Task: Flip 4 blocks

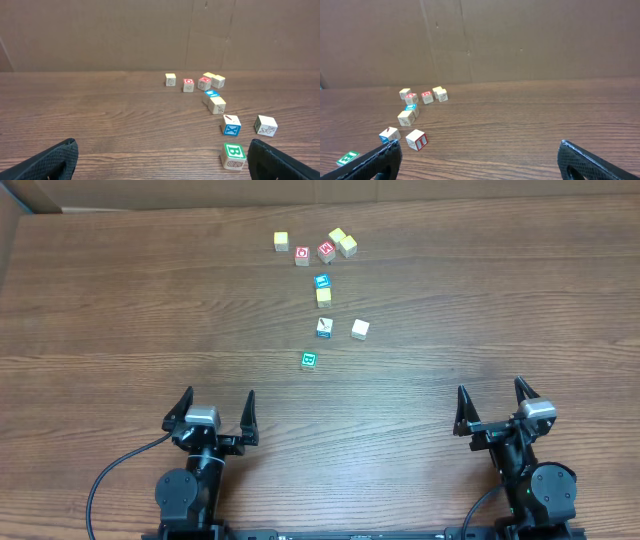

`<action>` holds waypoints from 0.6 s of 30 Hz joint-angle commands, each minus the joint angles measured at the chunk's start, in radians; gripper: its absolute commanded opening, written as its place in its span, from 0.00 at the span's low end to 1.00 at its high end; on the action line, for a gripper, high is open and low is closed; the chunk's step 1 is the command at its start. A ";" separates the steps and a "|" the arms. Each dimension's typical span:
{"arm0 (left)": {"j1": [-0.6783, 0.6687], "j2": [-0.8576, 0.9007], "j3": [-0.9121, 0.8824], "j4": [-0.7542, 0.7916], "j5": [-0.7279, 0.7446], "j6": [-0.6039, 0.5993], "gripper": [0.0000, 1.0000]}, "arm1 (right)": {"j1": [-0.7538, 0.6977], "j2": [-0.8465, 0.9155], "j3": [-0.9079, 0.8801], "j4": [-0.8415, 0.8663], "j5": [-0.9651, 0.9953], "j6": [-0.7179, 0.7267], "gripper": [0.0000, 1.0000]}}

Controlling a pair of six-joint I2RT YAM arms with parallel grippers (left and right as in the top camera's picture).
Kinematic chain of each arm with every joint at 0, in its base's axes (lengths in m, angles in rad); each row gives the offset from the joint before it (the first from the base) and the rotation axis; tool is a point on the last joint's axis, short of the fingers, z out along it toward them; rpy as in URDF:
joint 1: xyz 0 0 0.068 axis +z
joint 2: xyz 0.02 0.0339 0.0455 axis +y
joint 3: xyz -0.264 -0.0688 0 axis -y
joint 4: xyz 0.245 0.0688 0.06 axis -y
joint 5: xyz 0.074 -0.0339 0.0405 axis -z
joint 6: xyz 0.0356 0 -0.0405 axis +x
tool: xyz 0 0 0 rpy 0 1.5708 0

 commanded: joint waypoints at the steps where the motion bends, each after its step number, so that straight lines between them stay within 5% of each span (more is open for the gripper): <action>1: 0.005 -0.010 -0.004 -0.003 -0.011 0.030 1.00 | -0.006 -0.002 -0.011 0.006 -0.006 -0.003 1.00; 18: 0.004 -0.010 -0.004 -0.002 -0.006 0.004 1.00 | -0.006 -0.002 -0.011 0.009 -0.024 0.011 1.00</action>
